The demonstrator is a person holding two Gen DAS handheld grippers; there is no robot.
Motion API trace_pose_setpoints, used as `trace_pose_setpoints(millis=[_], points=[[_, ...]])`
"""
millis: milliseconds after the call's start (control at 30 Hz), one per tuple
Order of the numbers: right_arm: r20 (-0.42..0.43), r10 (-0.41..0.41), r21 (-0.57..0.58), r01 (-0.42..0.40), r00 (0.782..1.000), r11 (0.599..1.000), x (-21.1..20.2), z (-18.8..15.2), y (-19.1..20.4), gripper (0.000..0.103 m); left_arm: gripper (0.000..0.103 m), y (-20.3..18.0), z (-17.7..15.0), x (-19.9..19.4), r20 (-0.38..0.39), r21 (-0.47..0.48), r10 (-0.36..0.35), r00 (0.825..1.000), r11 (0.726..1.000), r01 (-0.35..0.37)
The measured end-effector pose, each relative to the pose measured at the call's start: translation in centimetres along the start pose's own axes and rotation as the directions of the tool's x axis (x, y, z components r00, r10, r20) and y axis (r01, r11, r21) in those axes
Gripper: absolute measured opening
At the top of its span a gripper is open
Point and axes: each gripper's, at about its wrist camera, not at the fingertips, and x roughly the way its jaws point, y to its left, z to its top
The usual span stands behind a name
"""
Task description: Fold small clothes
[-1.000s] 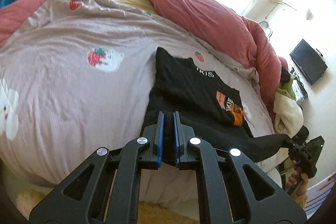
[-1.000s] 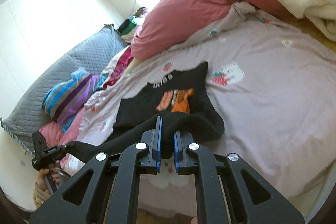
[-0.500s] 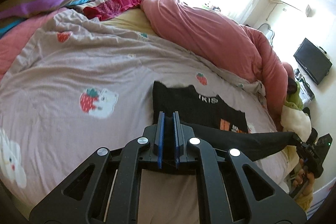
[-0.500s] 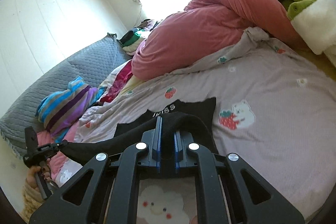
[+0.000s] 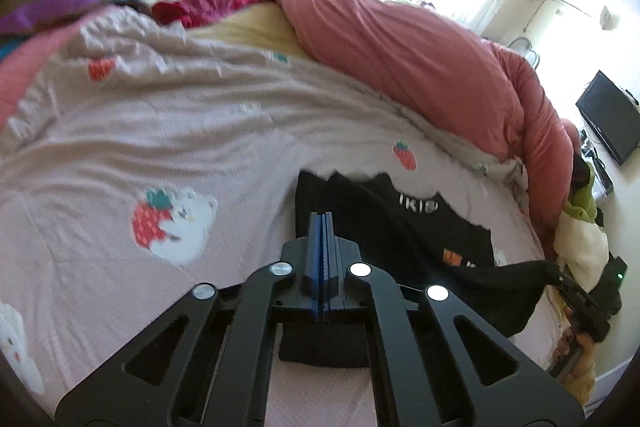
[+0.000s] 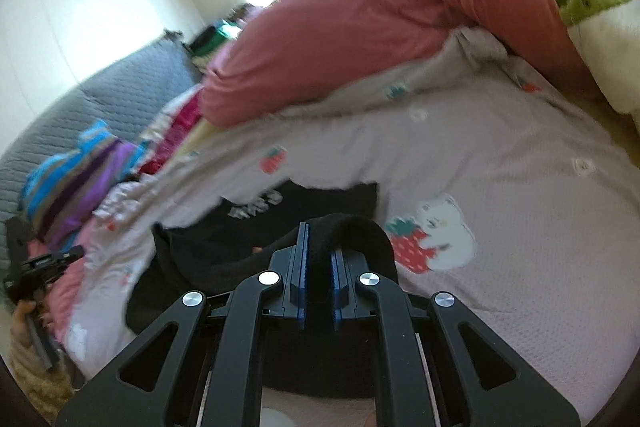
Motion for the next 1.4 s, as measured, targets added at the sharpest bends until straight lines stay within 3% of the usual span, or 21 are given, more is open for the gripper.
trace_pose_setpoints(millis=[100,167,233,267,300,500,700,867,1033,1133,1167,1300,1400], points=[[-0.044,-0.024,0.037,0.026,0.999,0.999,1.7,-0.9,-1.1,0.011,0.0,0.4,-1.0,1.5,-0.045,0.004,0.008,0.999,1.0,-0.008],[-0.072,-0.023,0.075,0.028,0.997,0.997,2.5,-1.7,-1.9,0.015,0.008,0.5,-1.8,2.8,-0.08,0.024,0.021,0.997,1.0,-0.019],[-0.082,-0.023,0.108,0.032,0.996,0.994,3.0,-2.4,-2.6,0.03,0.018,0.4,-2.3,3.8,-0.108,0.048,0.032,0.994,0.998,-0.027],[-0.083,-0.027,0.124,0.037,0.996,0.992,3.0,-2.6,-2.9,0.046,0.02,0.1,-2.5,4.3,-0.122,0.074,0.042,0.992,0.997,-0.033],[-0.076,-0.026,0.142,0.036,0.997,0.989,2.9,-2.8,-3.2,0.052,0.021,-0.2,-2.6,4.8,-0.129,0.099,0.053,0.99,0.994,-0.04],[-0.002,-0.041,0.198,0.04,0.999,0.979,0.9,-3.4,-5.0,0.065,0.034,-2.3,-2.0,7.4,-0.139,0.23,0.099,0.985,0.971,-0.065],[-0.035,-0.137,0.085,0.14,0.99,0.987,1.2,-3.5,-4.9,0.066,0.038,-3.4,-0.8,10.2,-0.149,0.287,0.116,0.982,0.956,-0.069],[-0.092,-0.129,0.003,0.13,0.987,0.992,3.7,-2.8,-4.5,0.067,0.038,-3.3,-0.1,11.7,-0.161,0.282,0.108,0.981,0.958,-0.06],[-0.158,-0.081,0.048,0.09,0.984,0.995,7.3,-2.0,-5.1,0.067,0.038,-3.1,0.4,12.6,-0.166,0.258,0.079,0.983,0.966,-0.034],[-0.198,-0.03,0.131,0.057,0.98,0.99,9.1,-1.8,-6.1,0.067,0.038,-2.8,0.6,13.2,-0.174,0.239,0.066,0.982,0.971,-0.023],[-0.205,-0.008,0.154,0.04,0.979,0.987,9.6,-1.8,-6.3,0.065,0.038,-2.7,0.7,13.3,-0.18,0.23,0.056,0.982,0.973,-0.013],[-0.197,0.008,0.181,0.029,0.98,0.983,9.8,-1.9,-6.7,0.034,0.027,-2.8,0.6,13.7,-0.194,0.234,0.041,0.98,0.972,0.006],[-0.178,0.022,0.182,0.011,0.984,0.983,9.3,-1.9,-6.8,0.025,0.027,-3.1,0.6,13.6,-0.184,0.234,0.027,0.983,0.972,0.017]])
